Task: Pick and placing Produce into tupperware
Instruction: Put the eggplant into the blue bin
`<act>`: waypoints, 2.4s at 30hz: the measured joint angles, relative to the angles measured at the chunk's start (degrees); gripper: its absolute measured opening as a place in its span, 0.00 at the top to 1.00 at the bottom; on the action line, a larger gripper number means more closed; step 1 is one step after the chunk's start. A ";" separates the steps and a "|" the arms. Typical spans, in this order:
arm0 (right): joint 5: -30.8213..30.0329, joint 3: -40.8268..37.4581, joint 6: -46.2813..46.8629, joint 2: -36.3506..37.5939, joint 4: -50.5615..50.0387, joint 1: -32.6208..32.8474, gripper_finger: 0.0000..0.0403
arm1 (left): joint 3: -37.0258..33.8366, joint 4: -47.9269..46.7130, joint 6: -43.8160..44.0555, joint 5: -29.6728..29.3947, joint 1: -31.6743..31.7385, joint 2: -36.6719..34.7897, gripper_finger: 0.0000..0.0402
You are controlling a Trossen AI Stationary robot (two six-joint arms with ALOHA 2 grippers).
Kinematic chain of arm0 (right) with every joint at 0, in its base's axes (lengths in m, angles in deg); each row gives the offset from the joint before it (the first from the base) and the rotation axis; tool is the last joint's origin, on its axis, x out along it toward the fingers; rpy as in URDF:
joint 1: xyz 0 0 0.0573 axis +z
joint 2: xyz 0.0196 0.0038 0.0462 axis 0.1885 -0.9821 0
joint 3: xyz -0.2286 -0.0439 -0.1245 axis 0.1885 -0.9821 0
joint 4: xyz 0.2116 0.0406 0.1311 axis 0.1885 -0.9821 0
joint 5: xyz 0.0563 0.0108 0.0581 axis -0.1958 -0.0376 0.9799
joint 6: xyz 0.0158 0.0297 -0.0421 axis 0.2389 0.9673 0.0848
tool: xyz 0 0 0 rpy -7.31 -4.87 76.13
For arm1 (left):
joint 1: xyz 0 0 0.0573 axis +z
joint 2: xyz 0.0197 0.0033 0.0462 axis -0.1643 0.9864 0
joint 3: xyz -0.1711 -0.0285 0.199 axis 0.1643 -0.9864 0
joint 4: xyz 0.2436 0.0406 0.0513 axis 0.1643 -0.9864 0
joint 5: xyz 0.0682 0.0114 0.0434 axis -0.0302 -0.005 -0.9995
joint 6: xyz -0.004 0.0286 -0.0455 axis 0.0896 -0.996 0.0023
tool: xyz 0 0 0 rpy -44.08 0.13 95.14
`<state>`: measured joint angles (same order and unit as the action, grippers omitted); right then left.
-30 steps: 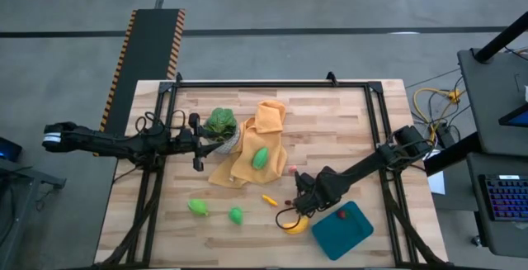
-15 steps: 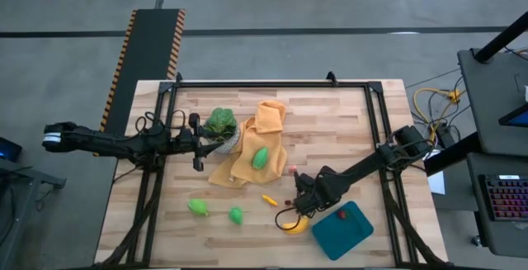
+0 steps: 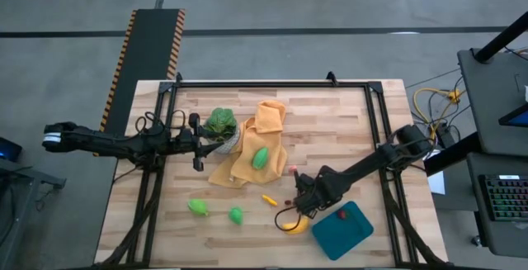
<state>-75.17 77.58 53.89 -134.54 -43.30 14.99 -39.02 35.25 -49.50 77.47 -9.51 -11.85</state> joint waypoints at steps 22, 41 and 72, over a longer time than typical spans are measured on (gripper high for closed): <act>-0.20 1.29 -3.72 9.37 -0.23 -2.57 0.69 | -0.02 0.00 0.00 0.02 -0.02 -0.02 0.70; 0.69 3.13 -14.97 24.49 -0.32 -2.30 0.69 | -0.04 0.02 0.00 0.02 -0.01 -0.09 0.70; 7.28 2.67 1.61 33.24 -7.49 16.66 0.71 | -0.04 -0.02 0.00 0.00 -0.01 -0.09 0.70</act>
<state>-67.89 80.24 55.50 -101.30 -50.80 31.65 -39.06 35.23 -49.49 77.47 -9.52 -11.94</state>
